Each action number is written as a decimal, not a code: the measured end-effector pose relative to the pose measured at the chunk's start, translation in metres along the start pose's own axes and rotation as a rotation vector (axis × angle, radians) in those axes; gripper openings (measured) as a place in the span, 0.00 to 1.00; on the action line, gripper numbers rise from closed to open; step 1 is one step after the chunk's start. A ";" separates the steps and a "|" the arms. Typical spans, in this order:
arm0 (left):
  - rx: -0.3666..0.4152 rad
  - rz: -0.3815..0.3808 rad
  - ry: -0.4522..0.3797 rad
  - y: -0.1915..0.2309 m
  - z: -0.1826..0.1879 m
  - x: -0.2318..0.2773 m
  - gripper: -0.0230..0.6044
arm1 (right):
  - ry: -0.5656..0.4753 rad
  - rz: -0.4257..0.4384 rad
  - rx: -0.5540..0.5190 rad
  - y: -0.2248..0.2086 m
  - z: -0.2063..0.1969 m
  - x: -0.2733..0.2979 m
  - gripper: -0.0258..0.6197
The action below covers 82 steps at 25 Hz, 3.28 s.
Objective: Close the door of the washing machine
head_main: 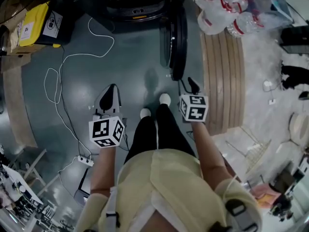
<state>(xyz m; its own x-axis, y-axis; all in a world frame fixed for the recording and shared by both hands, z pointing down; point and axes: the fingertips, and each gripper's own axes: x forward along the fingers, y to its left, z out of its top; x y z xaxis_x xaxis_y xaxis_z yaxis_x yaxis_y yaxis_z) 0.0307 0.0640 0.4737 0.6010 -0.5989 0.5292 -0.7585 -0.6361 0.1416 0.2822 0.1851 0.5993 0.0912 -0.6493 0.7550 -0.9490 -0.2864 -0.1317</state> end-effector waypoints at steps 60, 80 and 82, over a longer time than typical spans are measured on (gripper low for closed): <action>-0.074 0.154 0.046 0.136 -0.030 0.013 0.05 | 0.182 -0.131 0.023 0.106 0.025 0.111 0.16; -0.171 0.202 0.038 0.265 -0.032 0.005 0.05 | 0.192 -0.249 0.199 0.199 0.076 0.170 0.18; -0.177 0.205 0.036 0.276 -0.032 0.004 0.05 | 0.187 -0.245 0.225 0.209 0.084 0.176 0.18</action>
<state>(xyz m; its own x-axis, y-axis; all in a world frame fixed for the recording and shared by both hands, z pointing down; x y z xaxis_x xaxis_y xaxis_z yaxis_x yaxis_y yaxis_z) -0.1841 -0.0988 0.5416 0.4231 -0.6870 0.5907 -0.8977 -0.4061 0.1707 0.1251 -0.0486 0.6508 0.2311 -0.4084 0.8831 -0.8139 -0.5784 -0.0545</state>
